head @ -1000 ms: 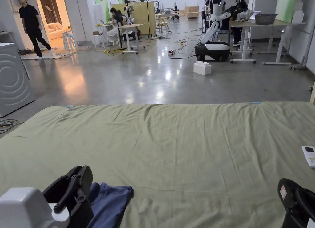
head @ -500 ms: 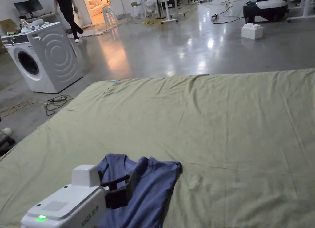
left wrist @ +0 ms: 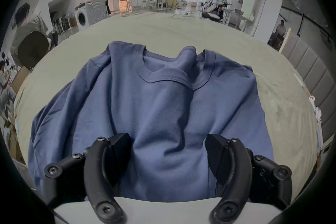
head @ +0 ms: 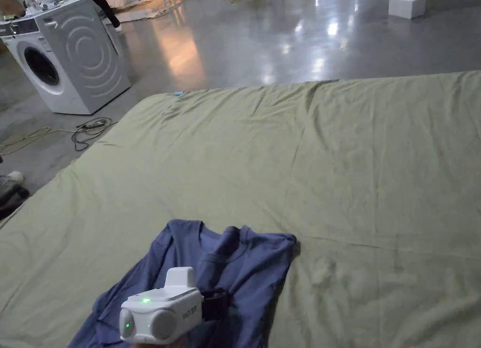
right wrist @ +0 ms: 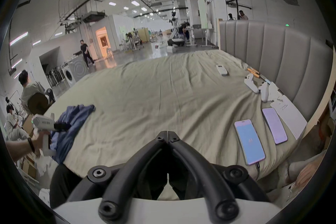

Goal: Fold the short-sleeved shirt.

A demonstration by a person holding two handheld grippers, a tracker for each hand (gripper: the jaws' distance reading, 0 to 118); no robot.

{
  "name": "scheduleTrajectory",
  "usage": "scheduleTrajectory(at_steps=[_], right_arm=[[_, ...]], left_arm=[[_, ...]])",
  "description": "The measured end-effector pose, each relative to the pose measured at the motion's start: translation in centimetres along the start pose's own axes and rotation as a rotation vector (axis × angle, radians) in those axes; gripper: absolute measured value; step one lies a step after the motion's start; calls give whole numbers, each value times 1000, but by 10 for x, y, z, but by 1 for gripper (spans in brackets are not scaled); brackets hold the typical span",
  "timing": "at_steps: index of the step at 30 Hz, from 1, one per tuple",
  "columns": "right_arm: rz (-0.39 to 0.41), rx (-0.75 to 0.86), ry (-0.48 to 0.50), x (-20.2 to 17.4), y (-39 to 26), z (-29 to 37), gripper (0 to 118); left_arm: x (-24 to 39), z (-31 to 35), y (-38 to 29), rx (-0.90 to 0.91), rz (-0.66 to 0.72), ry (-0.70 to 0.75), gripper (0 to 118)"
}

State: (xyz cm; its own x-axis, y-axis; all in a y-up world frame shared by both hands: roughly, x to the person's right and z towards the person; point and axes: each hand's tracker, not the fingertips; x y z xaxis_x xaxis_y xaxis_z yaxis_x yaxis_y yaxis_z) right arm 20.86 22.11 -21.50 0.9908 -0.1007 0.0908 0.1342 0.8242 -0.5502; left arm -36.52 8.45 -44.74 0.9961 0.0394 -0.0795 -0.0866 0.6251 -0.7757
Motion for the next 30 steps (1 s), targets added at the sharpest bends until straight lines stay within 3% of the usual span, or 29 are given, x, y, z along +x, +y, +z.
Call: scheduleTrajectory(at_steps=[1, 3, 4, 6, 9, 12, 16, 19, 22, 27, 30], right_arm=[[10, -21, -2, -1, -4, -2, 0], [16, -41, 2, -3, -9, -5, 0], [16, -48, 5, -5, -11, -5, 0], [17, -44, 17, -8, -11, 0, 0], [19, -5, 51, -9, -9, 13, 0], [42, 13, 70, -4, -9, 23, 0], [60, 16, 52, 5, -15, 35, 0], [24, 27, 26, 14, -20, 50, 0], [-6, 32, -5, 24, -29, 64, 0], [-19, 25, -57, 43, -37, 81, 0], [-34, 35, -104, 53, -40, 92, 0]], left_arm=[[7, 5, 0, -1, -22, 4, 62], [13, 8, 4, 35, -80, -17, 7], [15, 7, 8, 20, -85, 39, 7], [10, 3, 11, -26, -9, 3, 7], [-10, 12, 22, -16, 190, -83, 6], [-13, 51, 46, 179, 309, -167, 6], [33, 90, 92, 278, 152, -265, 6], [100, 104, 119, 345, 68, -357, 6], [185, 106, 120, 297, -65, -491, 6], [339, 102, 73, 213, -286, -728, 6], [418, 101, 11, 100, -453, -843, 6]])
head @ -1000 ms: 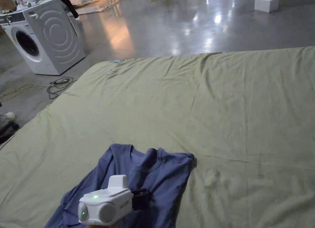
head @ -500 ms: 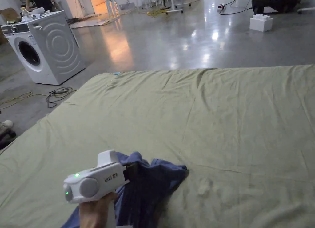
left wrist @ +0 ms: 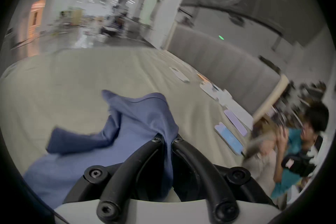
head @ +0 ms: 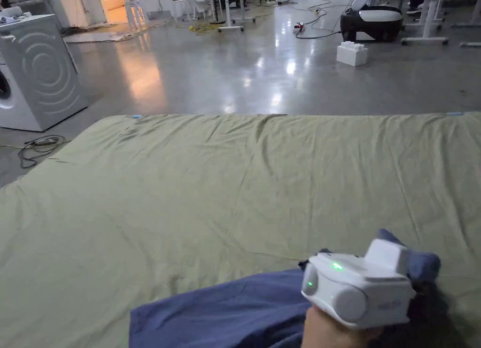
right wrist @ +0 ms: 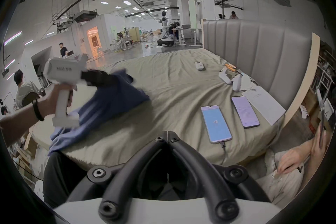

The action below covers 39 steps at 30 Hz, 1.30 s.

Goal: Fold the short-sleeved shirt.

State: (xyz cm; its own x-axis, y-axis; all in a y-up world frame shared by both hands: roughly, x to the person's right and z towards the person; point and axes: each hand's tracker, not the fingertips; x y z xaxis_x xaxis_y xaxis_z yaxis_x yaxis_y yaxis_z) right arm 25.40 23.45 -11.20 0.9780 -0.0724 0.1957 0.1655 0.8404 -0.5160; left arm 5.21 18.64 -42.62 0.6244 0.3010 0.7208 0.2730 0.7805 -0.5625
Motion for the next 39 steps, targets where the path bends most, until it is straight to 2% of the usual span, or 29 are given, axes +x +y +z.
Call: scheduleTrajectory(at_steps=[4, 7, 8, 9, 10, 11, 12, 13, 14, 16, 18, 21, 25, 27, 30, 31, 32, 34, 35, 39], right_arm=[[-32, -8, -29, 14, -8, 5, 0], [-29, -28, -39, 18, -15, 3, 0], [-30, -32, -35, 18, -17, 3, 0], [-32, -35, -28, 17, -17, 2, 0], [-33, -35, -20, 15, -17, 0, 0], [-31, -30, -8, 12, -16, -1, 0], [-26, -18, 9, 9, -14, -2, 0], [-17, 3, 37, 5, -11, -4, 0], [-12, 18, 61, 0, -7, -6, 0], [-3, 41, 97, -11, 4, -13, 0], [5, 85, 150, -23, 17, -17, 0], [22, 169, 199, -42, 38, -15, 0], [50, 254, 238, -60, 60, -8, 0], [57, 282, 248, -66, 68, -5, 0], [52, 305, 261, -70, 74, 1, 0], [51, 314, 265, -71, 75, 3, 0], [50, 319, 265, -71, 76, 6, 0], [57, 323, 266, -70, 77, 13, 0], [65, 325, 261, -70, 77, 17, 0], [134, 331, 232, -66, 75, 31, 0]], left_arm=[[72, -40, -56, -146, -89, -196, 6], [95, -53, -89, -193, -158, -189, 8], [98, -55, -96, -205, -218, -153, 19], [98, -56, -100, -226, -255, -136, 46], [96, -52, -101, -243, -278, -134, 46], [92, -39, -94, -230, -263, -138, 54], [88, -21, -88, -210, -251, -150, 67], [82, 3, -78, -128, -209, -177, 77], [77, 26, -69, -67, -179, -183, 78], [66, 85, -44, 59, -153, -71, 78], [58, 145, -28, 209, -184, 57, 78], [60, 235, -16, 400, -260, 382, 78], [72, 320, -30, 540, -263, 648, 78], [78, 344, -44, 578, -272, 738, 78], [87, 367, -64, 597, -223, 812, 77], [89, 369, -70, 600, -213, 821, 74], [91, 371, -76, 596, -206, 824, 66], [90, 369, -90, 574, -194, 824, 18], [85, 367, -96, 565, -185, 828, 3], [90, 369, -115, 583, -146, 806, 2]])
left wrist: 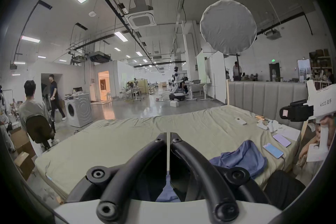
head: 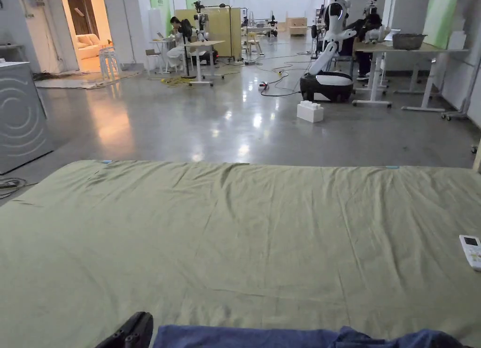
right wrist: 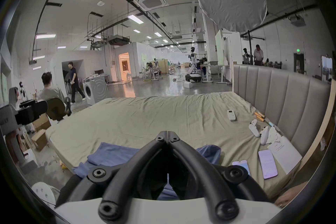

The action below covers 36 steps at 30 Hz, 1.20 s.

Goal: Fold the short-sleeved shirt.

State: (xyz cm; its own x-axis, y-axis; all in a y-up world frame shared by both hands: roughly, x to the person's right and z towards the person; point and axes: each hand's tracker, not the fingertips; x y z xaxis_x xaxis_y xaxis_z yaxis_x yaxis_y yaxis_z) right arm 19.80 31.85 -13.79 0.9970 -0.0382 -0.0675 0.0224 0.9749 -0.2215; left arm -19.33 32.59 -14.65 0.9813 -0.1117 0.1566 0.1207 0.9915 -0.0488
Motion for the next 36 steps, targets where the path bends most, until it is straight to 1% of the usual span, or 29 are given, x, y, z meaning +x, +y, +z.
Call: scheduleTrajectory(at_steps=[2, 3, 6, 7, 11, 16, 21, 24, 26, 33, 35, 36], right_arm=[[35, 7, -24, -1, 0, 4, 0], [46, 11, -30, -2, 1, 5, 0], [54, 24, -33, -4, 1, 6, 0], [50, 27, -33, -4, 0, 5, 0], [30, 36, -29, -5, 0, 3, 0], [14, 22, -23, -4, -3, 0, 0], [20, 7, -23, -3, -5, -2, 0], [2, 0, -21, -1, -7, -5, 0], [-10, -11, -16, 0, -9, -9, 0], [-24, -85, -17, 6, -24, -22, 0], [-41, -110, -20, 10, -32, -25, 0], [-59, -125, -22, 13, -36, -26, 0]], left_arm=[[0, -1, 0, -43, 20, 35, 2], [-3, -2, 0, -61, 35, 30, 2], [-13, 0, 3, -56, 125, 34, 2], [-16, 0, 5, -57, 137, 42, 2], [-20, 0, 9, -51, 108, 63, 2], [-20, -4, 9, -85, 102, 82, 2], [-20, -8, 5, -96, 117, 56, 2], [-20, -16, 3, -112, 117, 46, 2], [-24, -23, 0, -137, 125, 22, 2], [-40, -61, -20, -252, 171, 12, 2], [-48, -81, -33, -301, 209, 10, 2], [-53, -93, -41, -339, 244, -19, 2]])
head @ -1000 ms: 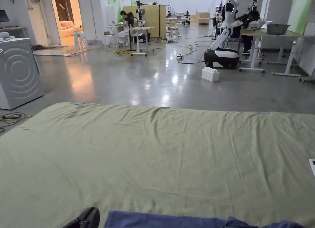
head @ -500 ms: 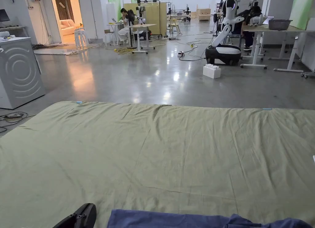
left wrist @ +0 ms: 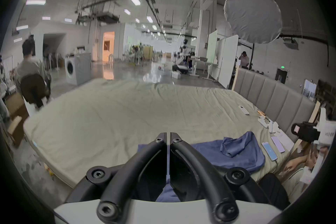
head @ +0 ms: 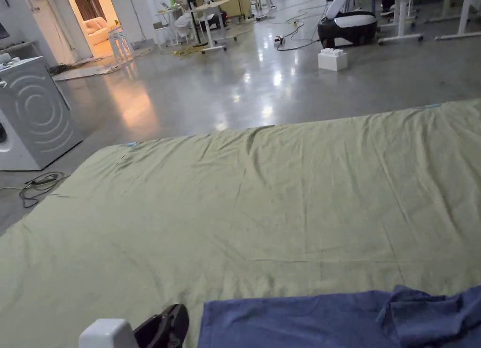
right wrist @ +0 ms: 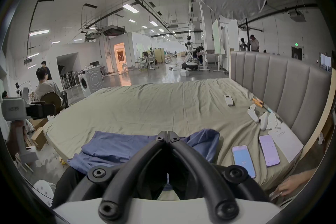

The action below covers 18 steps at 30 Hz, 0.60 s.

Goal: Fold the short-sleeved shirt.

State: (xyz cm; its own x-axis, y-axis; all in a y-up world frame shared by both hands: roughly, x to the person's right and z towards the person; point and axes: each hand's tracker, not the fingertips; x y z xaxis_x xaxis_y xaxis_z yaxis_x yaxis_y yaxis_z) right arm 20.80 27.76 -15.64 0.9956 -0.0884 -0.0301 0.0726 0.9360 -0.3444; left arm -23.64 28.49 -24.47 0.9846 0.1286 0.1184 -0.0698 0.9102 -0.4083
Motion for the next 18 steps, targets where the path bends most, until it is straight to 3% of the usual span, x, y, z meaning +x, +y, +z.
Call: scheduleTrajectory(at_steps=[3, 5, 9, 11, 14, 16, 18], right_arm=[[-135, -51, 18, 10, -14, -5, 0], [-159, -95, 4, 14, -25, -10, 0], [-56, -157, -46, 12, -38, -17, 0], [-109, -174, -28, 16, -43, -19, 0], [-254, -177, -20, 23, -50, -24, 0], [-253, -175, -38, 26, -53, -24, 0], [-247, -190, -43, 30, -56, -26, 0]], left_arm=[[-17, -51, -11, -101, 89, -17, 2], [-26, -93, -20, -199, 100, -12, 9], [-37, -167, -38, -338, 65, -78, 78], [-44, -201, -44, -380, 72, -48, 82], [-60, -248, -47, -470, 85, 8, 82], [-67, -269, -50, -518, 44, 83, 82], [-68, -283, -56, -566, 40, 56, 81]])
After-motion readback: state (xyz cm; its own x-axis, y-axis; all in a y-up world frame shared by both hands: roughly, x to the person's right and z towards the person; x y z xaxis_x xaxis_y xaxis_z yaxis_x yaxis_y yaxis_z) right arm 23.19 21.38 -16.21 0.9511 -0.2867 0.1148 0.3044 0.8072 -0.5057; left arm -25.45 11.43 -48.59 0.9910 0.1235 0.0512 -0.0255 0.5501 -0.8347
